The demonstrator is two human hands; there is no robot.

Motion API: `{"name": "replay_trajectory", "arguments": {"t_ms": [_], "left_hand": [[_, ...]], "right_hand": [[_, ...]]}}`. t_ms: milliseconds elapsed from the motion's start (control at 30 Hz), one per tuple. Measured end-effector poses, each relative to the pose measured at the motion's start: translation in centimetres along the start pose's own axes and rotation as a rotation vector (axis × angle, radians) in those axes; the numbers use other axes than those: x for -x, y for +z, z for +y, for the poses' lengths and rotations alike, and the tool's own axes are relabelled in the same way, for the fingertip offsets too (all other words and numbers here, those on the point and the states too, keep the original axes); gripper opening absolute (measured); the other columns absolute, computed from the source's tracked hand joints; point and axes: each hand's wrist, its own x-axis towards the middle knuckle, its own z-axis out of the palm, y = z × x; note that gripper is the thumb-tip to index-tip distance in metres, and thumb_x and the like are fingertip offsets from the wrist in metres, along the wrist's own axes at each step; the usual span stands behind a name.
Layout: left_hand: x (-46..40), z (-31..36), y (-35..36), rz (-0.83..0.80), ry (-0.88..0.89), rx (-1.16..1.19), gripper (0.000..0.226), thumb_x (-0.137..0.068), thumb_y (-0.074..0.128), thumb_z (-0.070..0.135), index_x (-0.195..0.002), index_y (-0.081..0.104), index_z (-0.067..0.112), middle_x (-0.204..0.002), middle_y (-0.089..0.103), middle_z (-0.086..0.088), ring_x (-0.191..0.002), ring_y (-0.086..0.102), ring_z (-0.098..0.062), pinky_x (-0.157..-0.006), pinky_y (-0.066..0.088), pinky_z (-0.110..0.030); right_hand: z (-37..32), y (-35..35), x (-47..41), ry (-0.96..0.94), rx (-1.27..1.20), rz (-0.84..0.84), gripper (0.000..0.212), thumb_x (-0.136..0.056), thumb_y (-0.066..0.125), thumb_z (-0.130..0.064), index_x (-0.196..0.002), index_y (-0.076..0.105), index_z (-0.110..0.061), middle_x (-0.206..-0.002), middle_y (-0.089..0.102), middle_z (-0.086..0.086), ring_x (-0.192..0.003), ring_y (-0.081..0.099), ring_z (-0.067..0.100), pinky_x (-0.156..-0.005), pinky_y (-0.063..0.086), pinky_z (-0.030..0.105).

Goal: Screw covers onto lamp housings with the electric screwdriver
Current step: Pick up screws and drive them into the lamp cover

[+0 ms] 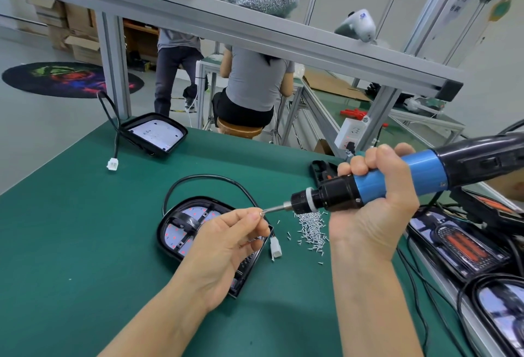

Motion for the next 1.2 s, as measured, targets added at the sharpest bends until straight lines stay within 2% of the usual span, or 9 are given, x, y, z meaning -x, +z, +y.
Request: {"name": "replay_trajectory", "arguments": {"t_ms": [200, 533, 700, 800, 1000, 1133, 1200], "left_hand": [[-0.2, -0.2, 0.4, 0.016, -0.042, 0.084, 0.01, -0.072, 0.064, 0.019, -0.07, 0.073, 0.015, -0.071, 0.066, -0.003, -0.066, 0.062, -0.012, -0.059, 0.052, -0.021], [-0.1, -0.5, 0.4, 0.03, -0.077, 0.114, 0.011, -0.072, 0.064, 0.019, -0.079, 0.068, 0.01, -0.071, 0.065, -0.003, -0.067, 0.061, -0.013, -0.062, 0.051, -0.023], [-0.1, -0.6, 1.0, 0.114, 0.071, -0.016, 0.008, -0.08, 0.062, 0.012, -0.078, 0.067, 0.006, -0.066, 0.064, -0.003, -0.063, 0.058, -0.01, -0.064, 0.05, -0.021], [0.0, -0.6, 1.2, 0.172, 0.114, -0.106, 0.012, -0.089, 0.058, 0.005, -0.081, 0.066, 0.004, -0.066, 0.065, -0.002, -0.059, 0.057, -0.008, -0.058, 0.048, -0.015], [-0.1, -0.4, 0.7, 0.225, 0.102, -0.199, 0.016, -0.09, 0.059, 0.015, -0.078, 0.068, 0.011, -0.067, 0.066, 0.002, -0.062, 0.053, -0.013, -0.061, 0.04, -0.022], [-0.3, -0.2, 0.1, 0.255, 0.124, -0.246, 0.017, -0.087, 0.063, 0.015, -0.077, 0.076, 0.016, -0.074, 0.072, 0.001, -0.07, 0.054, -0.018, -0.07, 0.046, -0.033], [-0.2, 0.2, -0.2, 0.204, 0.132, -0.29, 0.012, -0.082, 0.067, 0.023, -0.083, 0.078, 0.027, -0.082, 0.073, 0.005, -0.07, 0.058, -0.016, -0.064, 0.051, -0.029]], "right_hand": [[0.0, -0.1, 0.0, -0.016, 0.002, 0.0, 0.027, -0.071, 0.058, -0.003, -0.09, 0.048, -0.019, -0.058, 0.049, -0.006, -0.047, 0.047, 0.007, -0.052, 0.045, 0.022], [0.2, -0.3, 0.0, -0.011, 0.007, -0.001, 0.028, -0.07, 0.057, -0.001, -0.09, 0.048, -0.018, -0.059, 0.047, -0.005, -0.047, 0.046, 0.008, -0.052, 0.044, 0.022], [0.7, -0.5, 0.1, -0.045, 0.022, 0.019, 0.028, -0.071, 0.057, -0.001, -0.091, 0.047, -0.019, -0.058, 0.047, -0.006, -0.048, 0.045, 0.008, -0.053, 0.044, 0.023], [1.0, -0.8, 0.2, -0.054, 0.021, 0.043, 0.029, -0.071, 0.056, -0.002, -0.092, 0.046, -0.018, -0.058, 0.047, -0.005, -0.049, 0.045, 0.009, -0.054, 0.044, 0.023], [1.8, -1.2, 0.0, -0.021, 0.006, 0.098, 0.029, -0.069, 0.058, -0.006, -0.092, 0.047, -0.019, -0.059, 0.048, -0.005, -0.052, 0.048, 0.011, -0.061, 0.047, 0.024], [2.3, -1.5, -0.3, 0.031, -0.027, 0.101, 0.027, -0.074, 0.059, -0.005, -0.093, 0.048, -0.021, -0.062, 0.049, -0.004, -0.053, 0.049, 0.011, -0.063, 0.046, 0.025], [2.5, -1.6, -0.5, 0.042, -0.053, 0.102, 0.026, -0.078, 0.059, -0.004, -0.093, 0.049, -0.021, -0.062, 0.05, -0.004, -0.053, 0.049, 0.01, -0.063, 0.046, 0.024]]}}
